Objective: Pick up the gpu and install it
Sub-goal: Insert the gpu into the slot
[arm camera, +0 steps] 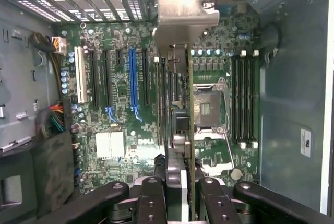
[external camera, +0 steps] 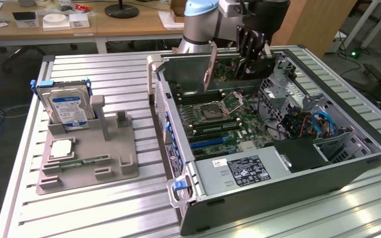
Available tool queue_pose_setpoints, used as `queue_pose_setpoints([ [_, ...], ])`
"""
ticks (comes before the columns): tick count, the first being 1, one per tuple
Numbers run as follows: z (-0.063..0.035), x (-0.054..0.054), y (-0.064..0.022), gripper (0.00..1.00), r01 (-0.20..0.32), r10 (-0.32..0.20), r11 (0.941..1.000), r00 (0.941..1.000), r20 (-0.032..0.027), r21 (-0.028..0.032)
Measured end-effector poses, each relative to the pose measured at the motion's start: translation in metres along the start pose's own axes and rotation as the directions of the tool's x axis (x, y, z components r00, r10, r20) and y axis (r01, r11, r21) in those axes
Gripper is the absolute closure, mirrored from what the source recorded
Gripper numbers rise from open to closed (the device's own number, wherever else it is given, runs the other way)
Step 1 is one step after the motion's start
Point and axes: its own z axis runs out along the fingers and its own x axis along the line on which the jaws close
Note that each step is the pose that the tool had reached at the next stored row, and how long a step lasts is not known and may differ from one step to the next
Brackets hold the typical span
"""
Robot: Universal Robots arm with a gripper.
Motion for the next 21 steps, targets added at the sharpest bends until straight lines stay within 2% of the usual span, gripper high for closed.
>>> queue_pose_setpoints([
  [15, 0.0110, 0.002, 0.0023, 0.71, 0.009, -0.009, 1.0000, 1.0000, 0.0003, -0.0003],
  [21, 0.0149, 0.002, 0.0024, 0.71, 0.009, -0.009, 1.0000, 1.0000, -0.0027, -0.0024],
])
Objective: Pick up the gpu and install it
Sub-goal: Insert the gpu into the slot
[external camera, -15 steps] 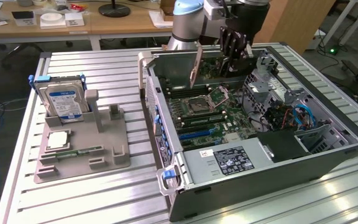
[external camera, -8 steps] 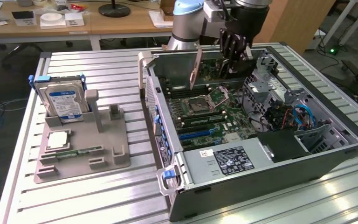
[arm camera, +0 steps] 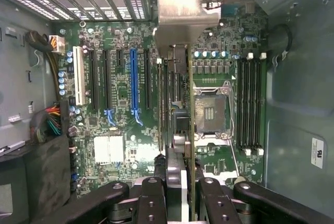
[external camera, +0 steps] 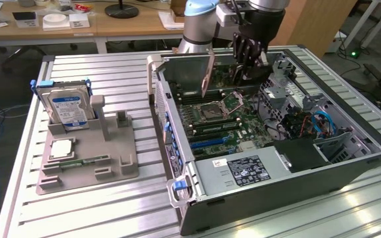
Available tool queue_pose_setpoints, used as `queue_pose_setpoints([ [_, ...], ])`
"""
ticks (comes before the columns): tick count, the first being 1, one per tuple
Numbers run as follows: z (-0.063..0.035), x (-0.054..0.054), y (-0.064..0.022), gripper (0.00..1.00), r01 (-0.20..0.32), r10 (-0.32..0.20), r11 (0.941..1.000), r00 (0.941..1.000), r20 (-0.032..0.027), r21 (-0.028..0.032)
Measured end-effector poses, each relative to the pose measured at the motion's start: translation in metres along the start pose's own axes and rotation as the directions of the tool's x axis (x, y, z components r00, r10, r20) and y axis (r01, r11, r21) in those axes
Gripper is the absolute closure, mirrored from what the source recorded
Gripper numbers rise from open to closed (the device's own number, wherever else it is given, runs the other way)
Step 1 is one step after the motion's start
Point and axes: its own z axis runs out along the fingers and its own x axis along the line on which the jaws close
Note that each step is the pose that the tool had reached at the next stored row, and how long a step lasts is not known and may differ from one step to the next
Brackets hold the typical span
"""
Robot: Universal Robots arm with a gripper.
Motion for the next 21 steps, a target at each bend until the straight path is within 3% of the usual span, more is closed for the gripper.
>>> queue_pose_setpoints([
  [4, 0.0015, 0.0010, 0.0000, 0.71, -0.003, 0.003, 1.0000, 1.0000, -0.0005, -0.0031],
  [8, 0.0017, 0.0013, 0.0000, 0.71, -0.005, 0.005, 1.0000, 1.0000, -0.0032, -0.0033],
  [21, 0.0044, 0.0015, 0.0007, 0.71, -0.005, 0.005, 1.0000, 1.0000, -0.0030, -0.0029],
])
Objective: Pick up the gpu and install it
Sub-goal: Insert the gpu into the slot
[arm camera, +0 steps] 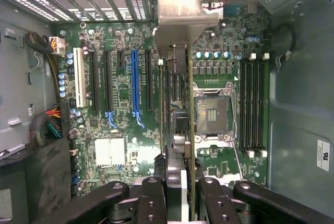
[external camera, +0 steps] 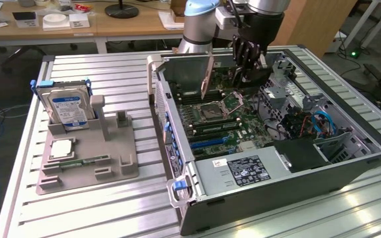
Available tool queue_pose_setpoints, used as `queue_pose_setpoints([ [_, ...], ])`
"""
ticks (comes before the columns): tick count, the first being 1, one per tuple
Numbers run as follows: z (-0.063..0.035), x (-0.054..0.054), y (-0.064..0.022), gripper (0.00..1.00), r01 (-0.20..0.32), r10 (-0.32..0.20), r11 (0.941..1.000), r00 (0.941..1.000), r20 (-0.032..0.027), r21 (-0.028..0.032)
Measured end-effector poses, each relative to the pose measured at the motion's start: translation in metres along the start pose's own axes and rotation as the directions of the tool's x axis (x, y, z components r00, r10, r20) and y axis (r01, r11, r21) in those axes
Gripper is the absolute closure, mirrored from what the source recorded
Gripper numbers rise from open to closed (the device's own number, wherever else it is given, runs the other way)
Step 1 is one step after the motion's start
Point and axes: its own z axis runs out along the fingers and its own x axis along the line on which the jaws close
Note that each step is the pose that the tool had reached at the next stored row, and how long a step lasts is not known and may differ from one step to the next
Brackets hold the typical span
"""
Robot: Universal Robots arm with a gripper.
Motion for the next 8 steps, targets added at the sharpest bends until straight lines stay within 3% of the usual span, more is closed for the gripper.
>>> queue_pose_setpoints([
  [8, 0.0020, 0.0001, 0.0016, 0.71, 0.000, 0.000, 1.0000, 1.0000, 0.0001, 0.0019],
])
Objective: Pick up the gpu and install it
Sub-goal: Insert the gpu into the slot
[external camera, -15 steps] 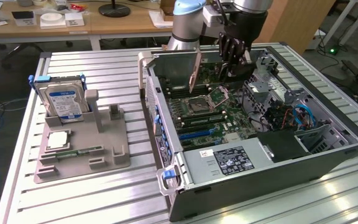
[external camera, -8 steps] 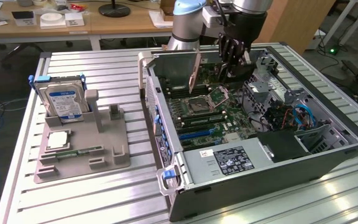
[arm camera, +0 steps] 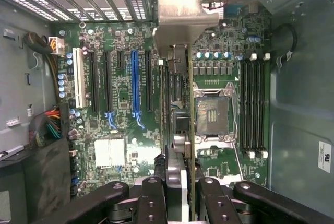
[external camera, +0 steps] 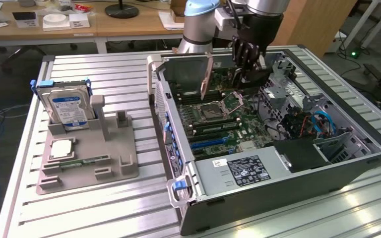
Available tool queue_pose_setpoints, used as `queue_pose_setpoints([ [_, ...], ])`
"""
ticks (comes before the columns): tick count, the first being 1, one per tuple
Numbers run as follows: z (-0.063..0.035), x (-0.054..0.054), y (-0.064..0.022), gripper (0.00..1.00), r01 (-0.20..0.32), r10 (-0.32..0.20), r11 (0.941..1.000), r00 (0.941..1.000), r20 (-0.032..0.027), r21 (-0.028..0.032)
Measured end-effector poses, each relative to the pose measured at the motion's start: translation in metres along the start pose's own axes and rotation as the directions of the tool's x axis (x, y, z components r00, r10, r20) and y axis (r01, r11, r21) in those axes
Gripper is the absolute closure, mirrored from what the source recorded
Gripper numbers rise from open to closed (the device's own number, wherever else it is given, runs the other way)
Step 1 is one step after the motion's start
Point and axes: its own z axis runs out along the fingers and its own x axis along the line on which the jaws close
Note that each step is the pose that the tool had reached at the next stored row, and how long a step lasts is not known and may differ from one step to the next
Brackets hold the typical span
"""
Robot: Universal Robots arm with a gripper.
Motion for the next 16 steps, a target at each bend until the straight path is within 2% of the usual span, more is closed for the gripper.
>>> queue_pose_setpoints([
  [6, 0.0021, 0.0004, 0.0070, 0.71, 0.000, 0.000, 1.0000, 1.0000, -0.0001, 0.0015],
  [10, 0.0026, 0.0025, 0.0085, 0.71, 0.000, 0.000, 1.0000, 1.0000, 0.0005, 0.0015],
  [11, 0.0027, 0.0028, 0.0093, 0.71, 0.000, 0.000, 1.0000, 1.0000, 0.0052, 0.0012],
  [13, 0.0028, 0.0034, 0.0095, 0.71, -0.001, 0.001, 1.0000, 0.9996, 0.0292, 0.0001],
  [14, 0.0032, 0.0037, 0.0095, 0.71, -0.001, 0.001, 1.0000, 0.9993, 0.0364, -0.0001],
  [16, 0.0040, 0.0057, 0.0095, 0.71, -0.004, 0.004, 1.0000, 0.9992, 0.0389, -0.0002],
])
